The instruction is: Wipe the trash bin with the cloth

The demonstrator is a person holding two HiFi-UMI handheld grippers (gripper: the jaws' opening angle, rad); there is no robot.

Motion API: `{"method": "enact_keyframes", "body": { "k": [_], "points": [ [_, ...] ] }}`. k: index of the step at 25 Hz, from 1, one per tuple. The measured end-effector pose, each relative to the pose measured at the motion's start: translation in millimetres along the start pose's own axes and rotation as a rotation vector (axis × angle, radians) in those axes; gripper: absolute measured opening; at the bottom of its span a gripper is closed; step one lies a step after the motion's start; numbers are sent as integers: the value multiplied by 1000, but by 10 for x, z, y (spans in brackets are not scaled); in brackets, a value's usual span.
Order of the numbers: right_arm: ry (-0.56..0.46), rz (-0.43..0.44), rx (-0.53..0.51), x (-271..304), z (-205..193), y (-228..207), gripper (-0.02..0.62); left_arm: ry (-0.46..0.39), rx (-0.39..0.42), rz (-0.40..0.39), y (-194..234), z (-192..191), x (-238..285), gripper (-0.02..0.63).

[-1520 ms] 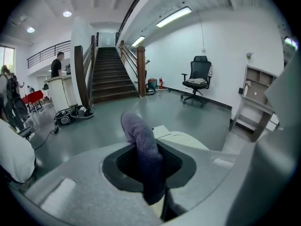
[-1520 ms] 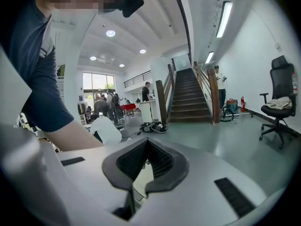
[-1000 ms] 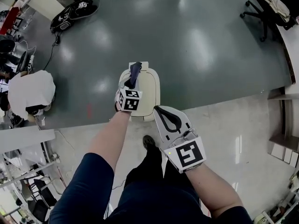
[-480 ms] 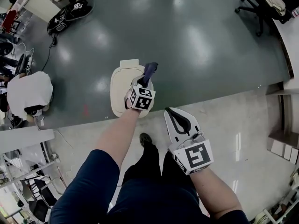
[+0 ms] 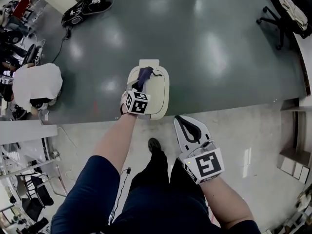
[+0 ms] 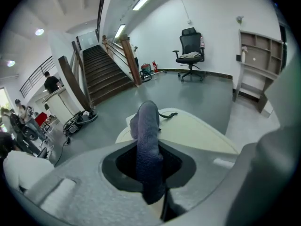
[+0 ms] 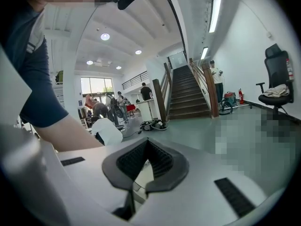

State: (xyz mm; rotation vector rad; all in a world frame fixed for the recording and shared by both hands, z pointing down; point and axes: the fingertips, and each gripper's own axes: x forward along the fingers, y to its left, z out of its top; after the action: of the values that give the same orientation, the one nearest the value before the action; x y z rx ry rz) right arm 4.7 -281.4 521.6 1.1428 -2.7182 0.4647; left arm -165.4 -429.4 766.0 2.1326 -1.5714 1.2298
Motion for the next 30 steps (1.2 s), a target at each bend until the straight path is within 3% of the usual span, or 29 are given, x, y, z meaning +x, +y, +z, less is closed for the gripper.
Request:
{"method": "enact_keyframes", "body": {
  "k": [3,7,12,22,26,30],
  "points": [
    [6,23,-12,47,18,128,5,30,-55,49,301,-254,-96,52],
    [19,34,-20,32,19,260,5,45,-99,60,346,-478,-223,52],
    [14,46,-47,-69,38,334,5,10,-113,39,49,-414,-280,52],
    [9,9,-43,-448,-22,229,5,-56,-20,-109,-1065,-8,-354,52],
    [5,6,-34,-533,-36,215,5,-62,-13,-122,-1184,-21,-425,52],
    [1,31,-38,-541,-19,279,5,-58,-24,-88,-989,-181,-529,52]
  ]
}}
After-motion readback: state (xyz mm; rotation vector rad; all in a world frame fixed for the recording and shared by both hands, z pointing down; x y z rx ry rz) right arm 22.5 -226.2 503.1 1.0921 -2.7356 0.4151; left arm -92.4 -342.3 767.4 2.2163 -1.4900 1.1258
